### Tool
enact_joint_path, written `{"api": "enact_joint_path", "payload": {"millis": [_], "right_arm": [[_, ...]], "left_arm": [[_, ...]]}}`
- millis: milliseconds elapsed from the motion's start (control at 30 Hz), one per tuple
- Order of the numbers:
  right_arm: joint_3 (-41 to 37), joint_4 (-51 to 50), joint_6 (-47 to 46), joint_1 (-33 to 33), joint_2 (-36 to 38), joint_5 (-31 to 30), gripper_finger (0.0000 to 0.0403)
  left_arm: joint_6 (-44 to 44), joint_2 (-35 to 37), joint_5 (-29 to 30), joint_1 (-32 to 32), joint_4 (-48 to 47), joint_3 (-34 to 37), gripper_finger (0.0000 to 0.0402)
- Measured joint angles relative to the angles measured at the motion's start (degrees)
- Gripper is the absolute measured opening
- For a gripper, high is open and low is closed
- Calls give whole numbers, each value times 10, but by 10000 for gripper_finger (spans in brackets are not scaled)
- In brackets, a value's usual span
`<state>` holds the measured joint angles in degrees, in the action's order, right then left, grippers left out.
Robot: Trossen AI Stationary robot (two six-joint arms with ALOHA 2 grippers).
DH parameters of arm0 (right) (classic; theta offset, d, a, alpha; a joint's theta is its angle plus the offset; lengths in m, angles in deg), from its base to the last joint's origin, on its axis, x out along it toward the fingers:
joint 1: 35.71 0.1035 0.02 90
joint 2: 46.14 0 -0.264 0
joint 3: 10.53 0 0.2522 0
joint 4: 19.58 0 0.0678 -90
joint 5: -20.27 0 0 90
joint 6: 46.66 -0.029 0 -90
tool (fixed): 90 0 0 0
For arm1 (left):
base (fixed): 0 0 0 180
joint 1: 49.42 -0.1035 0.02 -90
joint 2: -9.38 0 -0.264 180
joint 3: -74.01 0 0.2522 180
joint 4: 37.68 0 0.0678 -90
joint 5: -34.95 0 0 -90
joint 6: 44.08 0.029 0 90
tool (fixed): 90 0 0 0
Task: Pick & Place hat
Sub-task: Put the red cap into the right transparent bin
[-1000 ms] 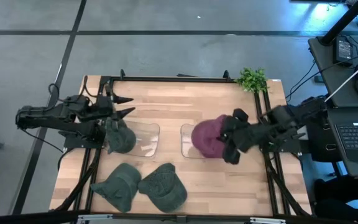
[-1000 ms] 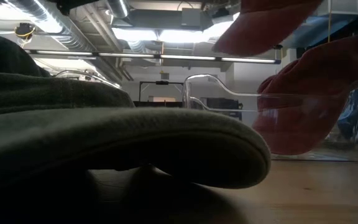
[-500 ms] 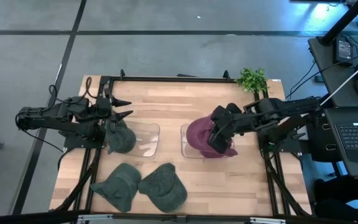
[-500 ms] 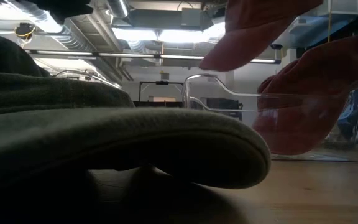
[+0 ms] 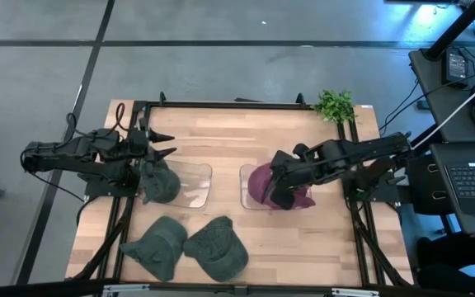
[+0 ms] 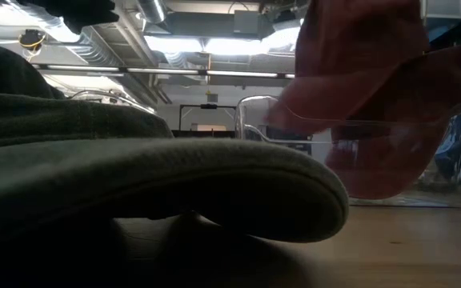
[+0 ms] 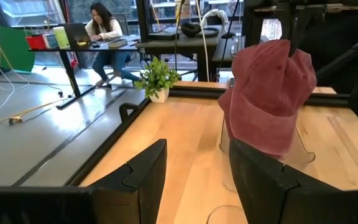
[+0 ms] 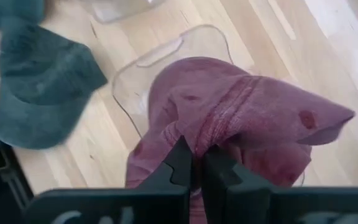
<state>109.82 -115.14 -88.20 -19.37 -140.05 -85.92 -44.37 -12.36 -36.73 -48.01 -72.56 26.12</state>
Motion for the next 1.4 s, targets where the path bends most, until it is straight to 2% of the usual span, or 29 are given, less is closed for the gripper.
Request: {"api": "enact_joint_path", "payload": {"millis": [667,1100,1300,1400], "right_arm": [[0,-62,16,-31,-61,8,13],[0,-60,75,-46,-82,24,13],[0,-59,122,-46,-108,-1,39],[0,-59,138,-46,-108,5,54]], "left_arm": [[-8,0,0,0,-27,0,171],[-20,0,0,0,-33,0,171],[-20,0,0,0,-36,0,171],[-25,0,0,0,-37,0,171]]}}
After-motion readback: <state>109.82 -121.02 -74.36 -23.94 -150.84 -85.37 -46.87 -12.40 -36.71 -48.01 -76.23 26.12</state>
